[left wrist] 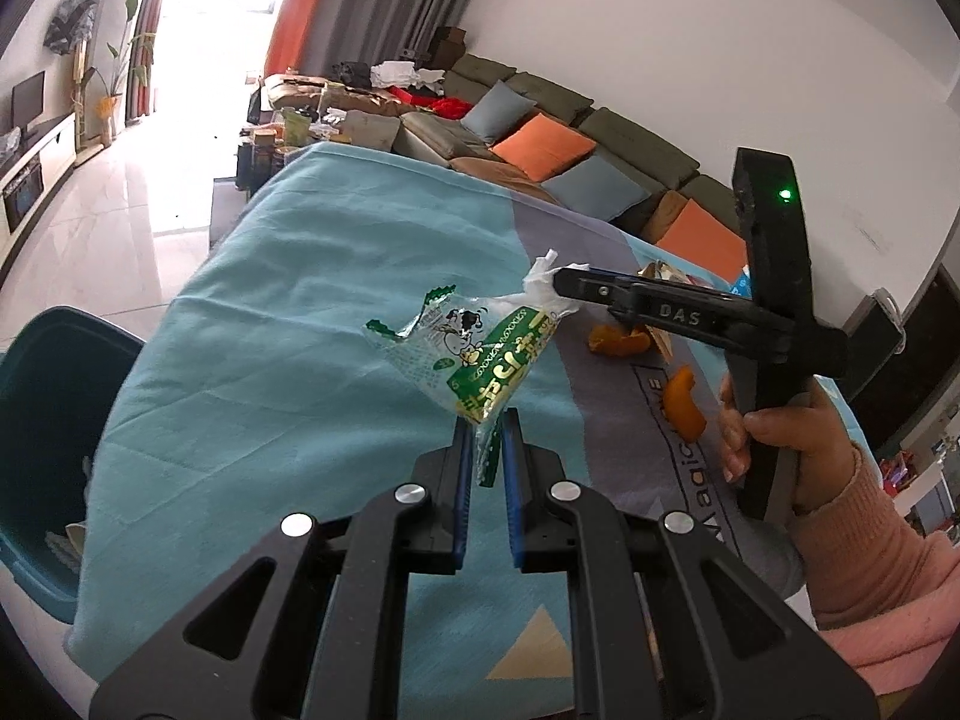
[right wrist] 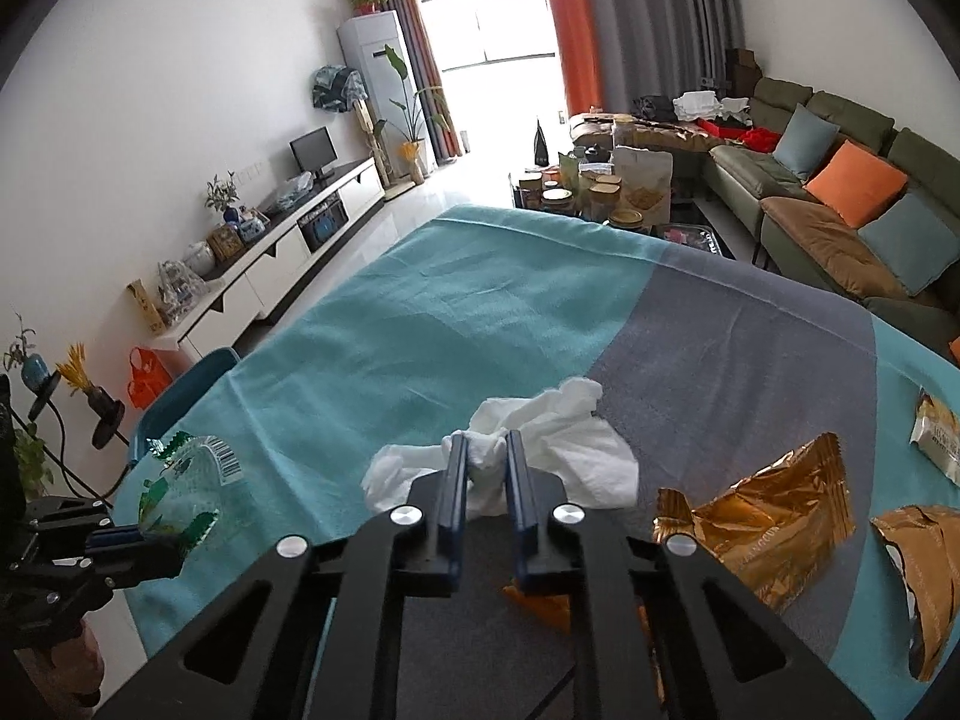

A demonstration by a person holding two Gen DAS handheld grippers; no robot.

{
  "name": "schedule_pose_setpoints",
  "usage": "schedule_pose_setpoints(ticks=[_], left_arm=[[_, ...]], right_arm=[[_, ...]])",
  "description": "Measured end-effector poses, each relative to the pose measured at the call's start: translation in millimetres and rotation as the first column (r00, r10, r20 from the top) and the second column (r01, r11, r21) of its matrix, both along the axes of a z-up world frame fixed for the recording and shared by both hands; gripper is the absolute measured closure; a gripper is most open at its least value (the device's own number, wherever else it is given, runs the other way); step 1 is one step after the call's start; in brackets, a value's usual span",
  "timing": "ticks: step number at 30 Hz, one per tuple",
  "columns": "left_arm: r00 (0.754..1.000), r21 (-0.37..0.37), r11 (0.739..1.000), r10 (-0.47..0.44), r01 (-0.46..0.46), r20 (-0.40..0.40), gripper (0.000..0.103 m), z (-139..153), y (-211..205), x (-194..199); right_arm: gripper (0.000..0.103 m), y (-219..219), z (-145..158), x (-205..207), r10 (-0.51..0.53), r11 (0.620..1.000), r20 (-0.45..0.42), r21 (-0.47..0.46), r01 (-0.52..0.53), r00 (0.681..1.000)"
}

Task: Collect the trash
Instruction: 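Grasp a white tissue with the right tool while the left tool holds the wrapper, then carry the wrapper and tissue over the teal bin and open both tools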

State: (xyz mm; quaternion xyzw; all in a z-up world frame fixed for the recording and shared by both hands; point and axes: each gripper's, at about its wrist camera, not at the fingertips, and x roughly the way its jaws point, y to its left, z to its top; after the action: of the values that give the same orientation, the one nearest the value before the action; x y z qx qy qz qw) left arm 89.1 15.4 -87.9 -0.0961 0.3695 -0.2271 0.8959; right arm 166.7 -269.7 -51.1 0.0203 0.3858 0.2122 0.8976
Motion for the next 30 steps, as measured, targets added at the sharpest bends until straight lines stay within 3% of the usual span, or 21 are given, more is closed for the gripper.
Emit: schedule_pose_setpoints(ticks=[17, 30], left_arm=[[0.997, 0.034, 0.997, 0.061, -0.063, 0.044, 0.093, 17, 21, -29], [0.991, 0.037, 0.991, 0.128, -0.130, 0.047, 0.093, 21, 52, -42]], right_arm=[[0.094, 15, 41, -40, 0.080, 0.983, 0.089, 0.158, -0.094, 0.993], [0.094, 41, 48, -52, 0.156, 0.961, 0.093, 0.215, -0.173, 0.983]])
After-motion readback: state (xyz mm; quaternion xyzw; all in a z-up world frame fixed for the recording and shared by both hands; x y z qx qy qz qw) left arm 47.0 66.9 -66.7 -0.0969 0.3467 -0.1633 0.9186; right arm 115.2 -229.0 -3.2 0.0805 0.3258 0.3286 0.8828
